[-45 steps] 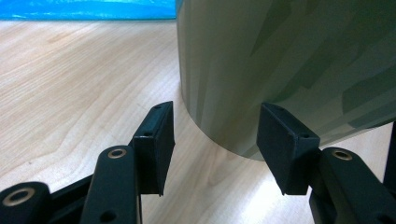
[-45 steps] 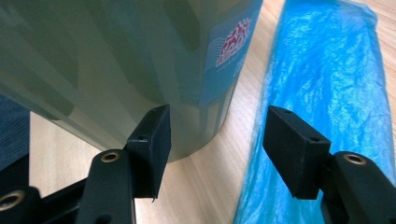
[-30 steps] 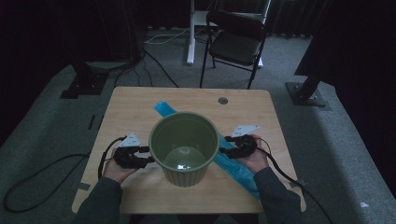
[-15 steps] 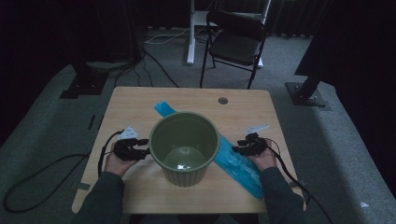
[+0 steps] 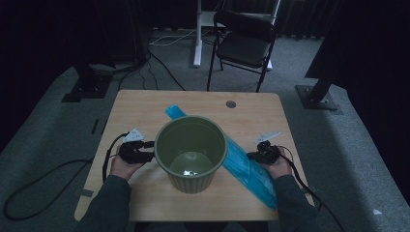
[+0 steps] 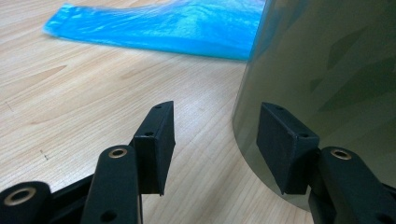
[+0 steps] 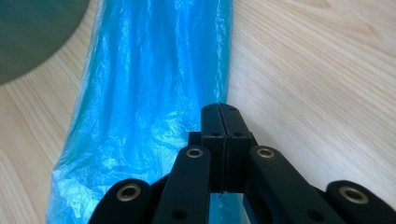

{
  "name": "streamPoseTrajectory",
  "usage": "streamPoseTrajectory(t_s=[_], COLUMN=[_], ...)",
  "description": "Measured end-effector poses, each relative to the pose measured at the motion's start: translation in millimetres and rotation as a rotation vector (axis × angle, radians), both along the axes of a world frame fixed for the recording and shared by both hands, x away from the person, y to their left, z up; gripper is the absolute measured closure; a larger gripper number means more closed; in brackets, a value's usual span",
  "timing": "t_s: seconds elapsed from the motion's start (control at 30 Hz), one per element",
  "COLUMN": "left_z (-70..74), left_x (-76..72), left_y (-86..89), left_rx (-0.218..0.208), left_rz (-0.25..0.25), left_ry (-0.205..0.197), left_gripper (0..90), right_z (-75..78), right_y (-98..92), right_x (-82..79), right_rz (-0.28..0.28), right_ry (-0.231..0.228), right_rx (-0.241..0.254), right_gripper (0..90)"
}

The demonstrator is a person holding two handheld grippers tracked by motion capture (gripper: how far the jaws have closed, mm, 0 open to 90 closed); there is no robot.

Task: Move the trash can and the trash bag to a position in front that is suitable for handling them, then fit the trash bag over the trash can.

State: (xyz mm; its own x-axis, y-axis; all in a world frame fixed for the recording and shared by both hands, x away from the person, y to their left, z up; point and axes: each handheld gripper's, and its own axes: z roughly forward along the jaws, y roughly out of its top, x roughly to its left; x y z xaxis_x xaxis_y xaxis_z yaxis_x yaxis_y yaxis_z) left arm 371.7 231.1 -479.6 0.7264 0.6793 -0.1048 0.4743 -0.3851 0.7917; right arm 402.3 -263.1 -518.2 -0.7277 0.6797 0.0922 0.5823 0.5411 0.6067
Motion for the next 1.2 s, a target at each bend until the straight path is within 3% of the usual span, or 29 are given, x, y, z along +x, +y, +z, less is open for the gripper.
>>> streamPoseTrajectory(t_s=[0.43,0.5,0.53,0.63,0.67,0.77,1.0,1.2], left_z=[0.2,0.1,0.1,-0.3,-0.5,-0.9,-1.0,-1.5], left_x=[0.3,-0.2,-0.3,-0.6,-0.7,-1.1,-0.8,-1.1], left_y=[-3.4,-3.1,-2.8,-1.8,-1.7,-1.6,-1.5,-1.4], left_rx=[0.003,0.001,0.0,0.0,-0.001,-0.002,-0.002,-0.003], left_rz=[-0.013,-0.013,-0.014,-0.012,-0.012,-0.011,-0.007,-0.005], left_ry=[-0.007,-0.007,-0.008,-0.006,-0.004,-0.004,-0.005,-0.006], left_gripper=[46.6,46.6,46.6,46.6,46.6,46.6,46.5,46.5], right_z=[-4.1,-3.2,-1.4,0.5,2.4,5.6,15.4,18.6], right_y=[-48.1,-53.6,-56.8,-57.0,-54.6,-50.0,-37.4,-17.8], right_x=[-19.2,-20.6,-21.0,-20.8,-20.8,-20.1,-15.0,-2.7], right_rz=[-0.049,-0.062,-0.068,-0.076,-0.078,-0.08,-0.075,-0.06], right_ry=[0.027,0.028,0.028,0.017,0.002,-0.019,-0.047,-0.06], right_rx=[-0.049,-0.031,-0.006,0.021,0.029,0.036,0.055,0.033], right_gripper=[88.7,86.7,76.8,68.1,60.4,55.6,49.4,45.7])
